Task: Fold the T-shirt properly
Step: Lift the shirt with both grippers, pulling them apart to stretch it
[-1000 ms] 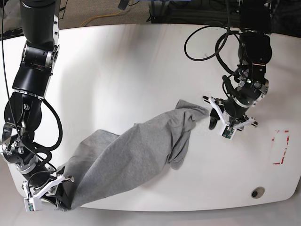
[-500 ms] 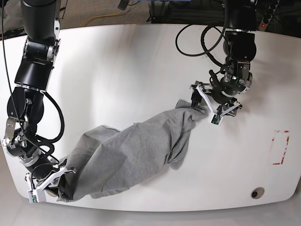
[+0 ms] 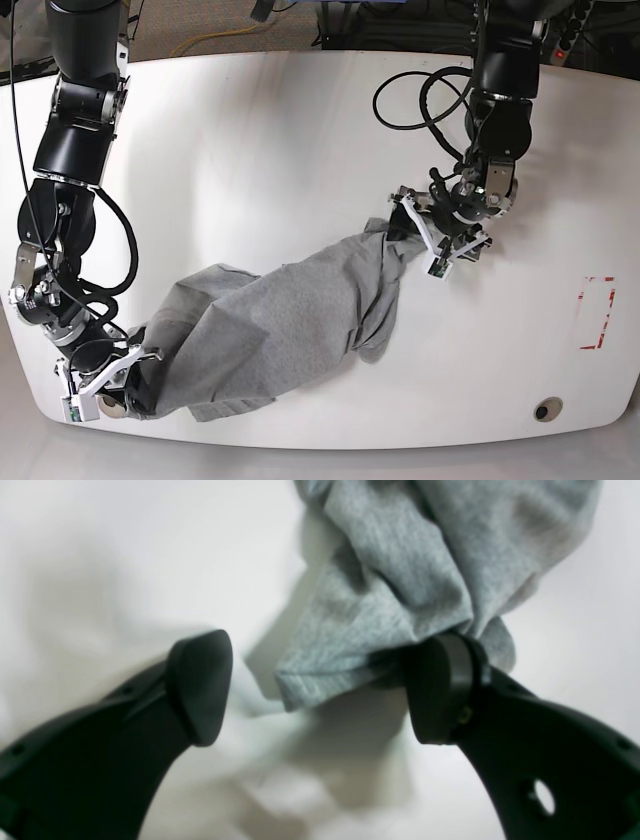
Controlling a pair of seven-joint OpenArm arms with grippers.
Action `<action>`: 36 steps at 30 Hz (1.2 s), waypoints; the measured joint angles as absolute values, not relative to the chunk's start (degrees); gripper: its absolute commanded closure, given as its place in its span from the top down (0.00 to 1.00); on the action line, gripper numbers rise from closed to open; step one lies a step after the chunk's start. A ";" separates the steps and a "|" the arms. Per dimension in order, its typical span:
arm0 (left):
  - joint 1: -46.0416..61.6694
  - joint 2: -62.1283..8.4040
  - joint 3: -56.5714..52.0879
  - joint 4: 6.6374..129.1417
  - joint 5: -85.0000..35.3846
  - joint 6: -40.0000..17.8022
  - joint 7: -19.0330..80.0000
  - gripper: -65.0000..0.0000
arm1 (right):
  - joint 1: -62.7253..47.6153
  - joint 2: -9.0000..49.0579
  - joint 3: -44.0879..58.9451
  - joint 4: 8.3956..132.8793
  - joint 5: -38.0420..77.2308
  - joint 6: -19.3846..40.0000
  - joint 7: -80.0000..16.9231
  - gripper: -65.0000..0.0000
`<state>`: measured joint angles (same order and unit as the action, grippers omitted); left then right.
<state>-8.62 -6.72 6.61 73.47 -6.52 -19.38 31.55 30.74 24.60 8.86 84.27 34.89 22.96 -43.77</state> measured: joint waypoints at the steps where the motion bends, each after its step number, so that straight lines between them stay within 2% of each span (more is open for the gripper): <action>1: -8.80 -6.70 6.85 73.21 -6.52 -19.38 31.38 0.66 | 30.72 24.62 8.93 84.27 34.94 22.98 -43.75 0.00; 3: -8.93 -6.72 7.03 73.06 -6.55 -19.31 31.38 0.47 | 30.70 24.60 8.91 84.27 34.92 22.96 -43.77 0.00; 4: -8.91 -6.74 7.03 73.06 -6.55 -19.29 31.29 0.31 | 30.70 24.60 8.91 84.27 34.94 22.98 -43.77 0.00; 6: -8.88 -6.74 6.79 73.01 -6.85 -19.16 31.22 0.07 | 30.70 24.60 8.91 84.27 34.96 22.98 -43.75 0.00; 7: -8.88 -6.72 6.74 72.95 -6.96 -19.14 31.20 0.00 | 30.70 24.60 8.91 84.27 34.96 22.98 -43.75 0.00; 10: -8.97 -6.72 6.66 72.95 -7.16 -18.41 31.46 0.02 | 30.65 24.62 8.93 84.25 34.94 22.96 -43.75 0.00; 15: -9.21 -7.92 6.81 74.11 -7.11 -17.15 32.84 0.00 | 30.57 24.62 8.93 84.18 34.94 22.96 -43.77 0.00; 21: -9.41 -10.02 3.77 81.12 -6.63 -16.75 36.67 0.00 | 31.53 24.62 8.91 81.34 34.98 23.03 -43.68 0.00; 36: -19.31 -14.96 -7.46 98.32 -6.81 -16.97 48.95 0.00 | 46.85 24.99 8.03 71.02 34.79 22.94 -42.70 0.00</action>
<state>-19.31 -14.96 -7.46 98.32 -6.81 -16.97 48.95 46.85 24.99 8.03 71.02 34.79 22.94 -42.70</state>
